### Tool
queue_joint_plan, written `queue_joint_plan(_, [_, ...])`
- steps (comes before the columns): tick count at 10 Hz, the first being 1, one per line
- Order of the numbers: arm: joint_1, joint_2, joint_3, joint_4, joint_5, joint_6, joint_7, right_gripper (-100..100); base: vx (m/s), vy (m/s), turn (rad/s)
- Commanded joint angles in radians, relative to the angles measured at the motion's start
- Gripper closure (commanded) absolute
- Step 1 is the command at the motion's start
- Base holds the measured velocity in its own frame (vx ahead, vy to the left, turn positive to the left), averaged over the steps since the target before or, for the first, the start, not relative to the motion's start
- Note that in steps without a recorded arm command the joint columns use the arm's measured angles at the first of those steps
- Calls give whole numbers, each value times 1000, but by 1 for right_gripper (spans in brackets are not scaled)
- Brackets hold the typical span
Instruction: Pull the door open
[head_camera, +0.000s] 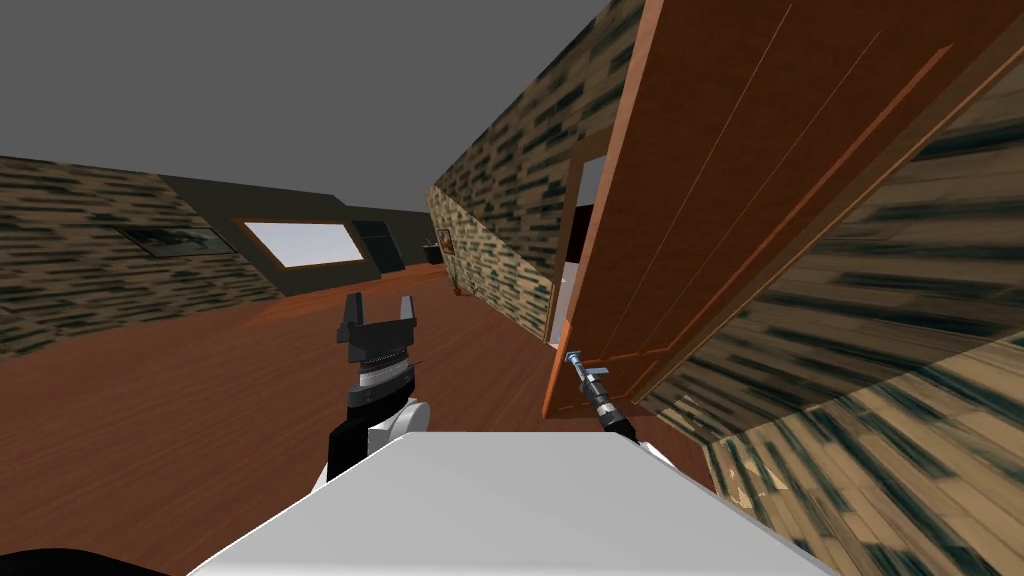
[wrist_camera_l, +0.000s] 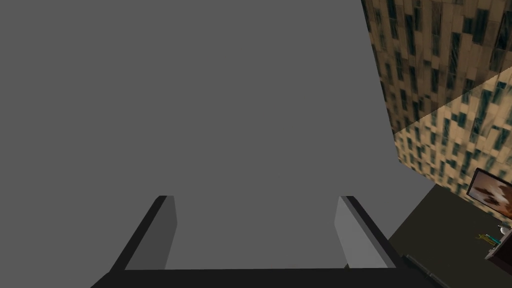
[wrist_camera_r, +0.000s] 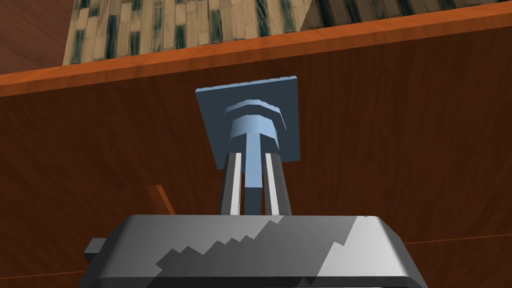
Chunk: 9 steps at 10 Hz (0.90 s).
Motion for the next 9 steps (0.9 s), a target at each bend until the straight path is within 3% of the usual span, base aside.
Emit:
queue_joint_plan(1, [0,0,0,0,0,0,0,100,-36,-56,61])
queue_joint_plan(2, [5,-8,31,-12,-13,-5,6,100,-139,19,84])
queue_joint_plan(5, [17,-24,67,-28,-33,-12,13,100,-189,1,31])
queue_joint_plan(9, [30,-43,109,-48,-57,-19,21,100,-97,-55,23])
